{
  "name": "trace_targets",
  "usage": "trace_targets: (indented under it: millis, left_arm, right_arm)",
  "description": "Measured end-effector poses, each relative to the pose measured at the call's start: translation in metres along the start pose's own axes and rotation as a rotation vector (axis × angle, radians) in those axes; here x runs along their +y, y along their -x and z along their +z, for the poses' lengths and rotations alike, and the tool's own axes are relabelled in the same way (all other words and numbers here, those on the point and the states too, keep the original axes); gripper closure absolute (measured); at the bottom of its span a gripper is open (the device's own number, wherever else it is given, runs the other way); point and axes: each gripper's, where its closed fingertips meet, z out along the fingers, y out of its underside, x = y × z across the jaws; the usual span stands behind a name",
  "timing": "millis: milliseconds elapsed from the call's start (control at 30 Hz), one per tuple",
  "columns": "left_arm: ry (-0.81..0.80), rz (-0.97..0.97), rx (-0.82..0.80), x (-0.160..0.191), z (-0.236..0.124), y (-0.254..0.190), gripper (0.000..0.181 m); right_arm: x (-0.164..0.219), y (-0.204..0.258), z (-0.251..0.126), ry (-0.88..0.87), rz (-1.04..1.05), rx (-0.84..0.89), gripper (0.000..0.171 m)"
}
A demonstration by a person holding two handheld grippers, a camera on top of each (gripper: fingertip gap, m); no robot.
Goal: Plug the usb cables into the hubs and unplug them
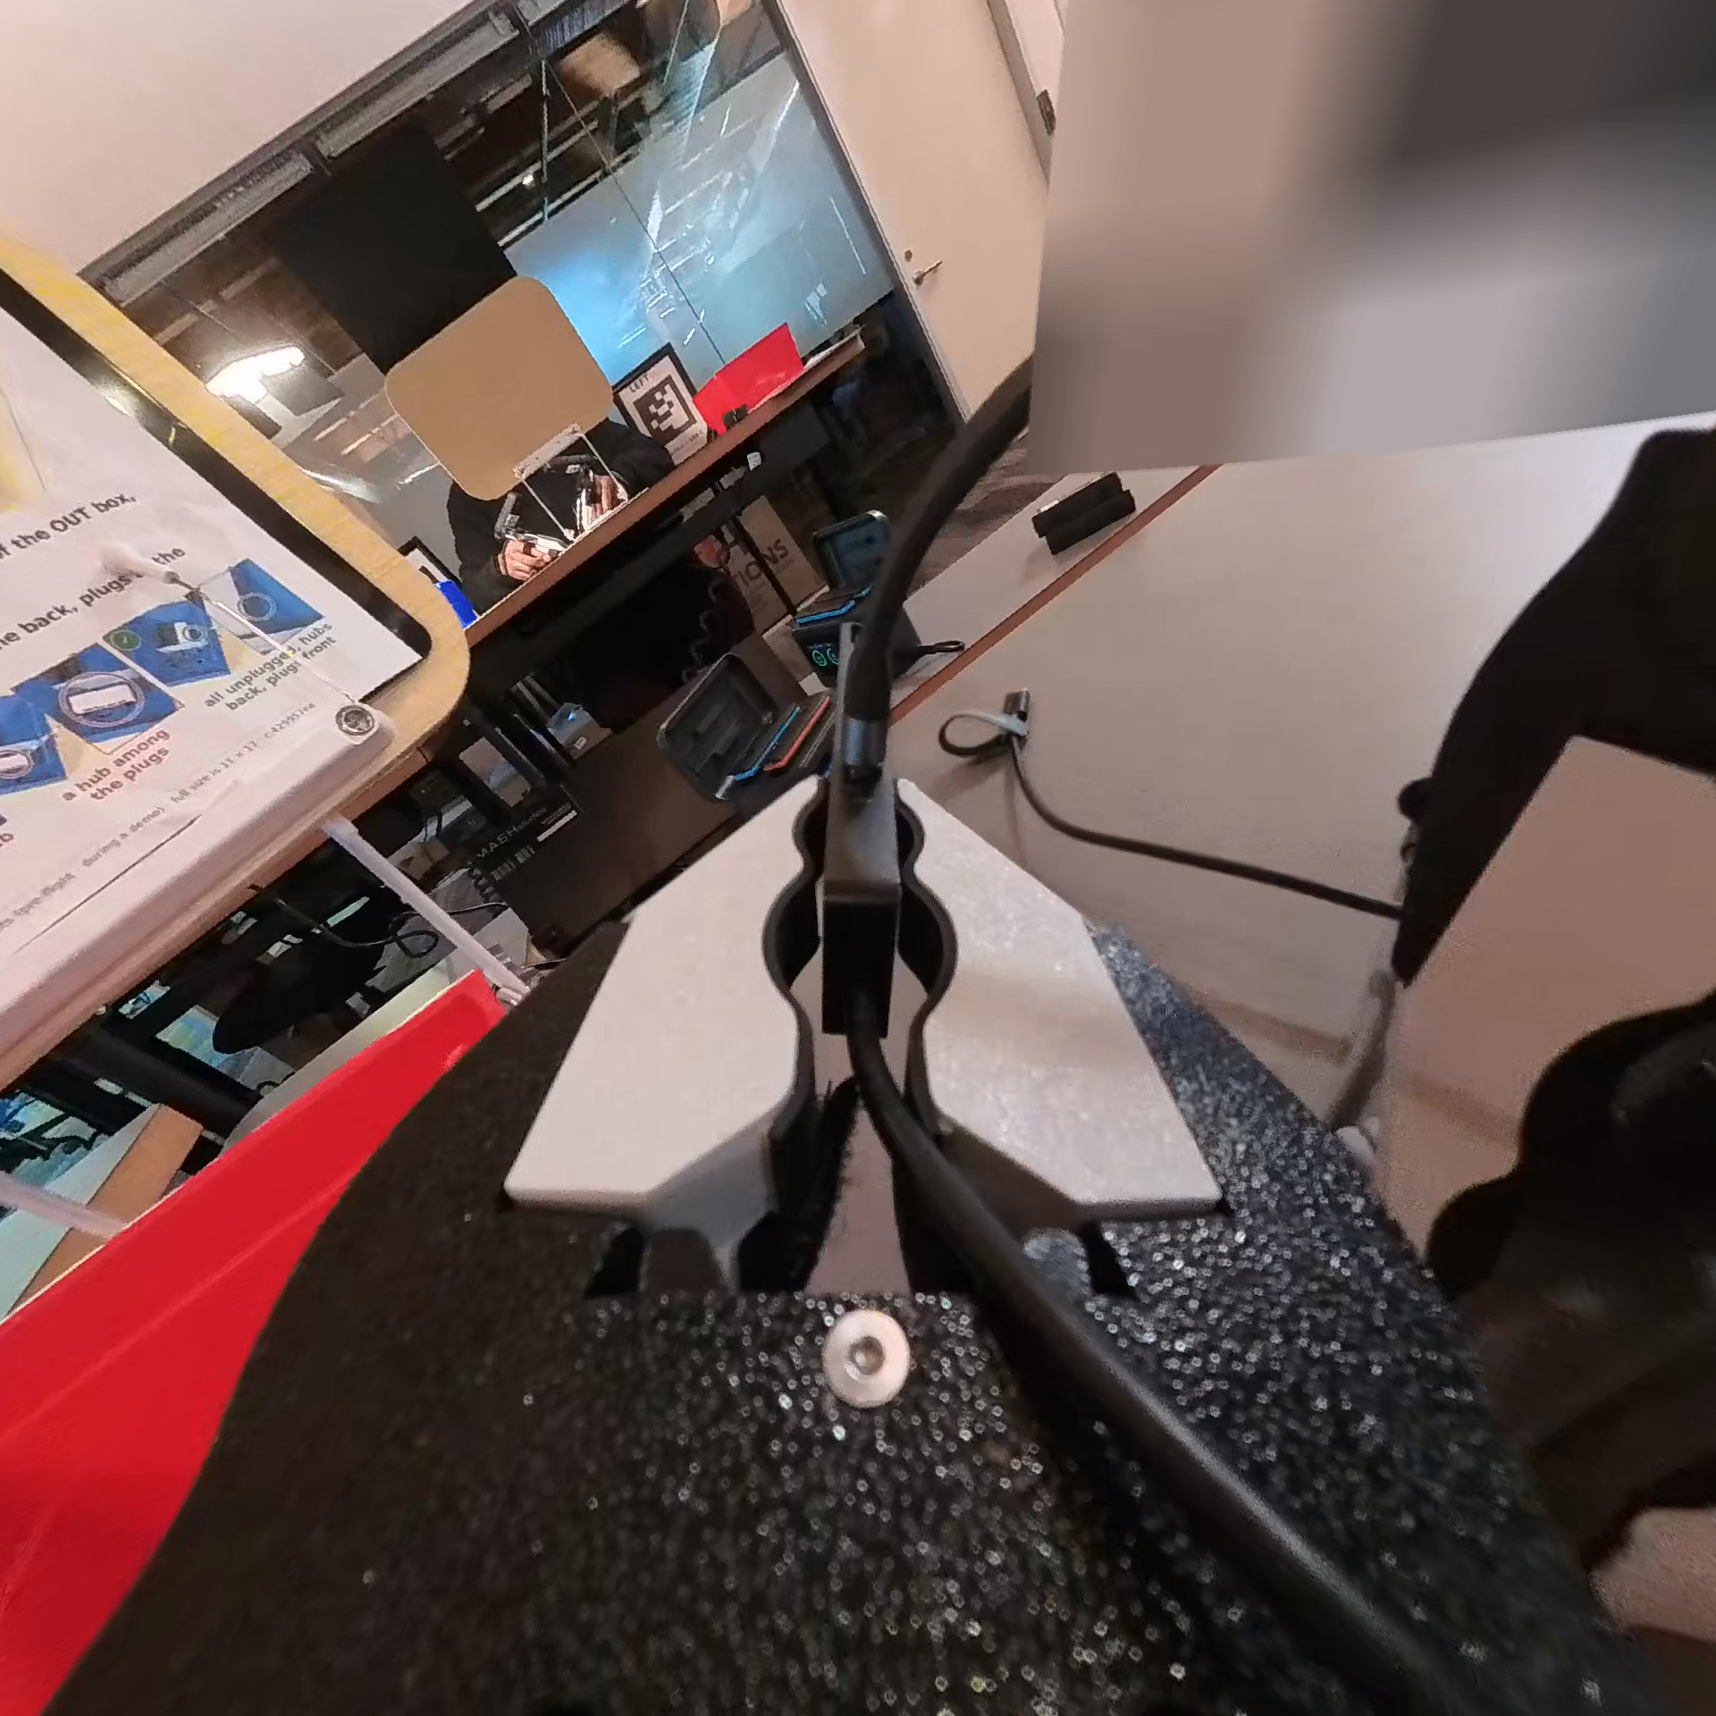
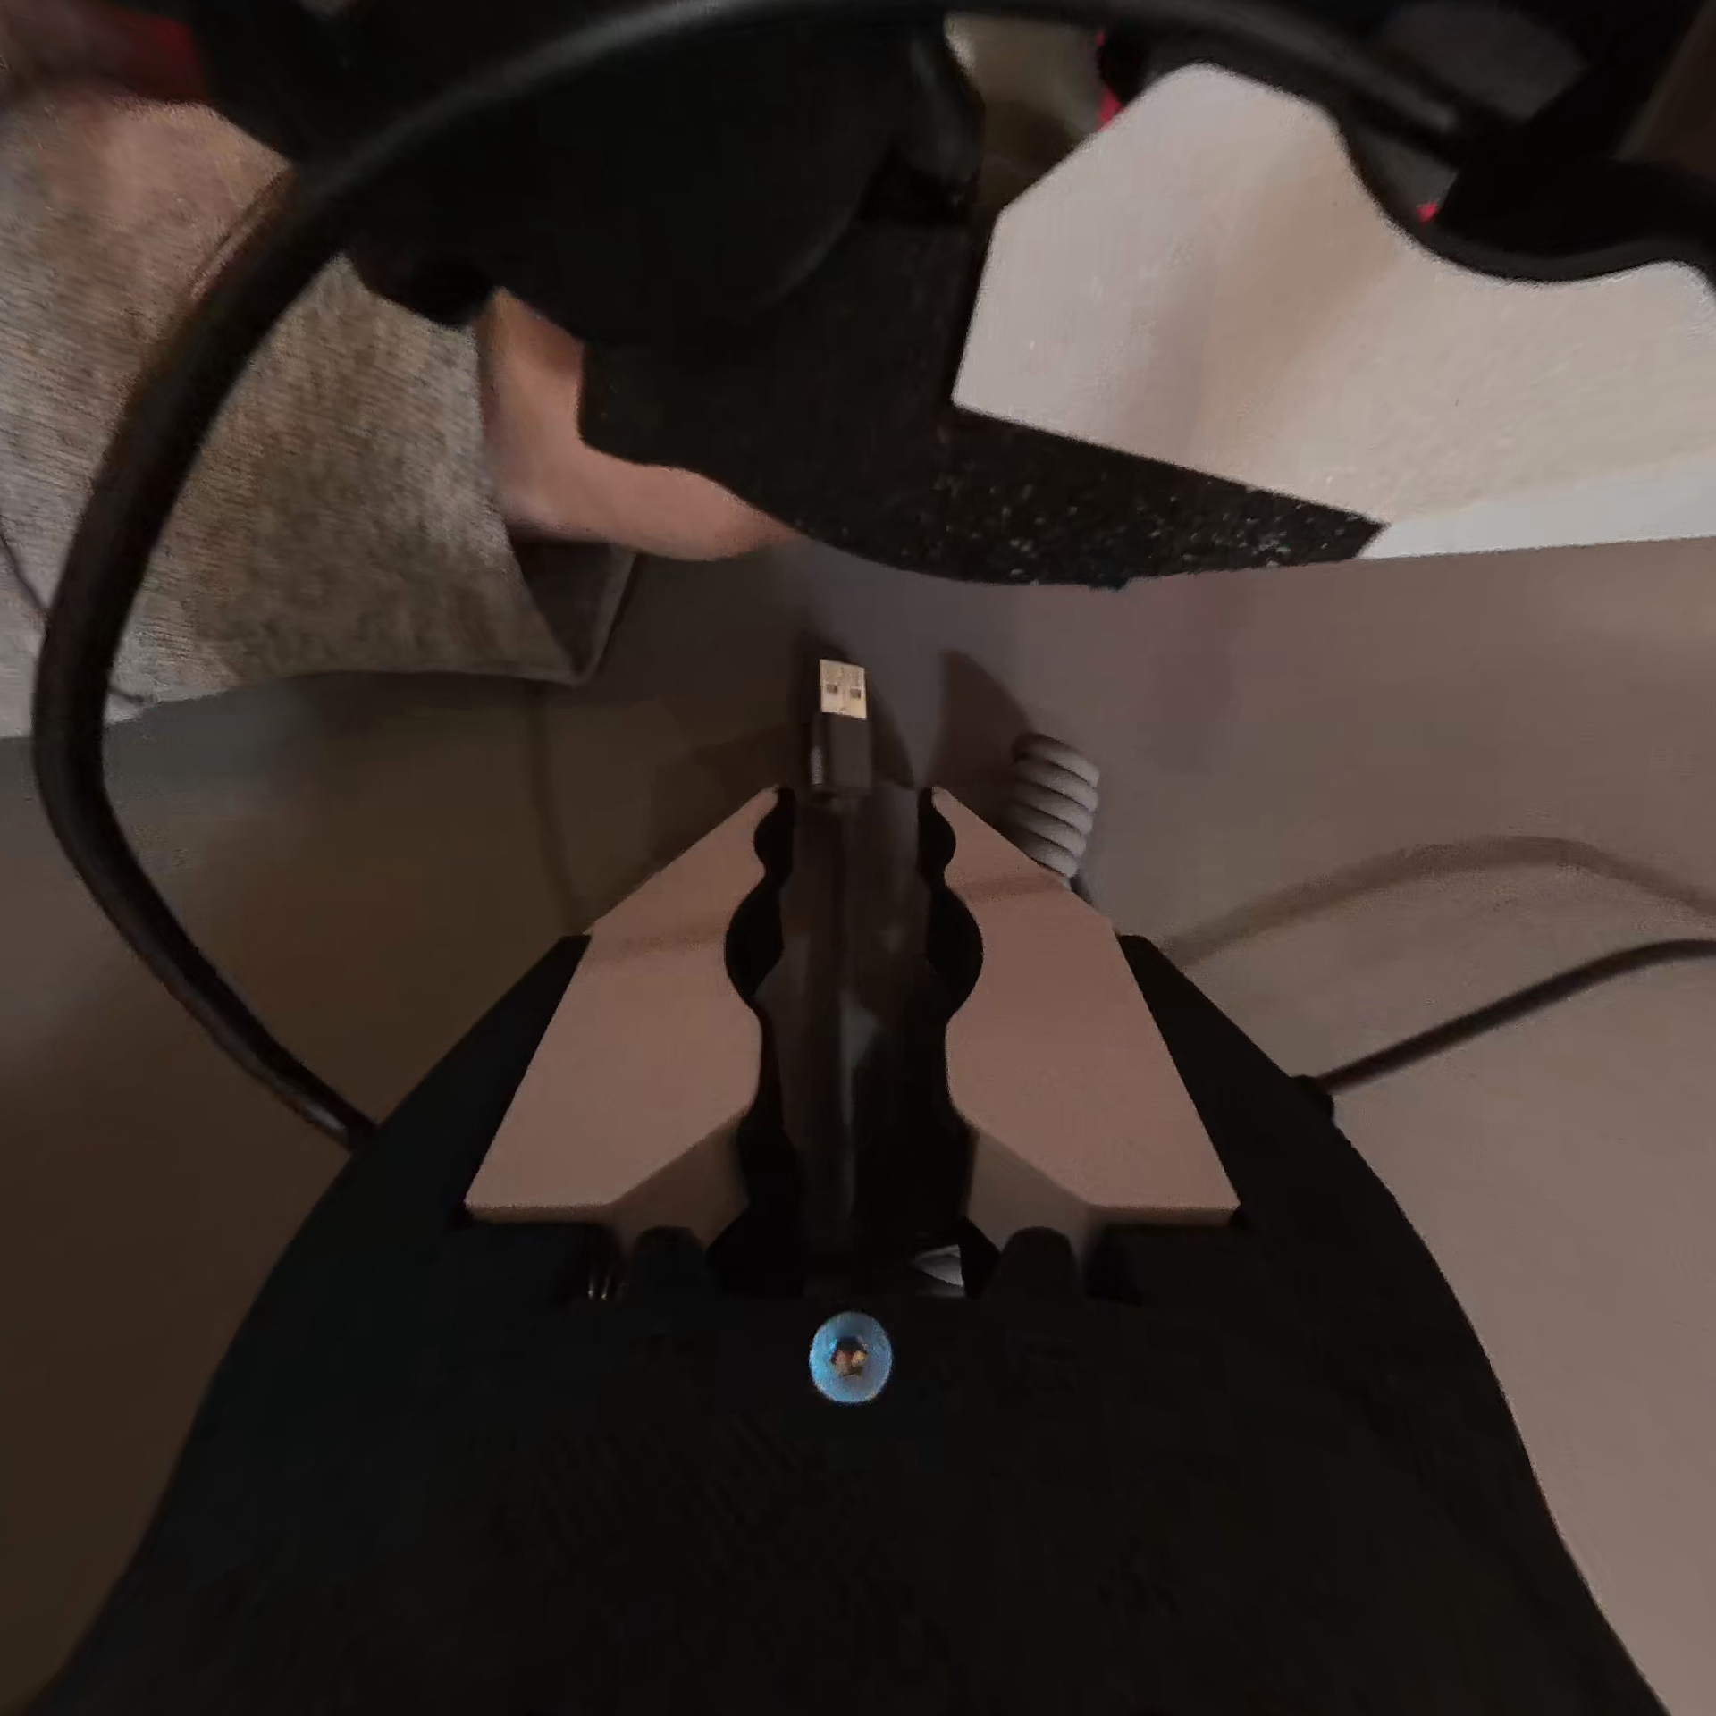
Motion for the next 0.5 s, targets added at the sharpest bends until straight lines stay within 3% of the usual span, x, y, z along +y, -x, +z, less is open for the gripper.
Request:
trace_targets:
  millis: [100,233,333,500]
  left_arm:
    - [0.0,-0.003,0.0,0.0,0.0,0.001,0.173]
    - [0.001,-0.01,-0.004,0.001,0.0,0.002,0.173]
    - [-0.007,-0.021,-0.012,0.0,-0.001,0.005,0.173]
    - [-0.018,0.024,-0.021,-0.006,-0.002,0.005,0.174]
  right_arm:
    - [0.001,0.008,0.002,0.024,-0.025,-0.023,0.163]
    - [0.005,0.006,-0.006,0.009,-0.086,0.039,0.166]
    - [-0.011,0.009,-0.04,-0.173,-0.071,0.05,0.166]
    - [-0.028,0.007,-0.134,-0.557,-0.103,0.113,0.167]
